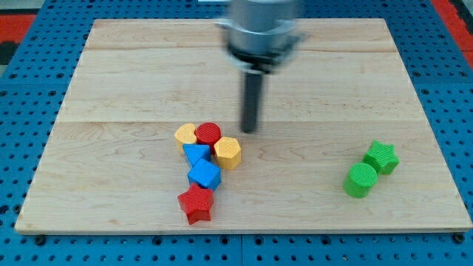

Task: Move the yellow heart along with the red circle to the green blocks

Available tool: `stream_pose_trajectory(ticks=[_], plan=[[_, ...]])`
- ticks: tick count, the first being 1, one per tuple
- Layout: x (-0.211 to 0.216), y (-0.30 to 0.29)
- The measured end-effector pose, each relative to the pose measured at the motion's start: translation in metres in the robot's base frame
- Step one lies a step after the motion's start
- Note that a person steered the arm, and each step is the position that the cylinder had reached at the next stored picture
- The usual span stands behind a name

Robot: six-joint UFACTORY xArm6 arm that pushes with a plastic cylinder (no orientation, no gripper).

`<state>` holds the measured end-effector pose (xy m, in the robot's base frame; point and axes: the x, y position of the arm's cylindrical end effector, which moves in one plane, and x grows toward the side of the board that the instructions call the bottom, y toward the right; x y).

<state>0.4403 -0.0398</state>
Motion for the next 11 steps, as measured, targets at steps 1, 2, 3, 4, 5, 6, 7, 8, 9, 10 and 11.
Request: stream_pose_trajectory(ticks=[1, 2, 3, 4, 5, 6, 7, 8, 9, 10, 11], plan=[[-0.028, -0.099], [0.048, -0.105], [0.048, -0.067], [0.033, -0.042], [0.033, -0.009], [0.03, 0.019], [0.028, 0.052], [0.031, 0.102], [0.062, 0.113], [0.054, 0.119], [0.037, 0.076]])
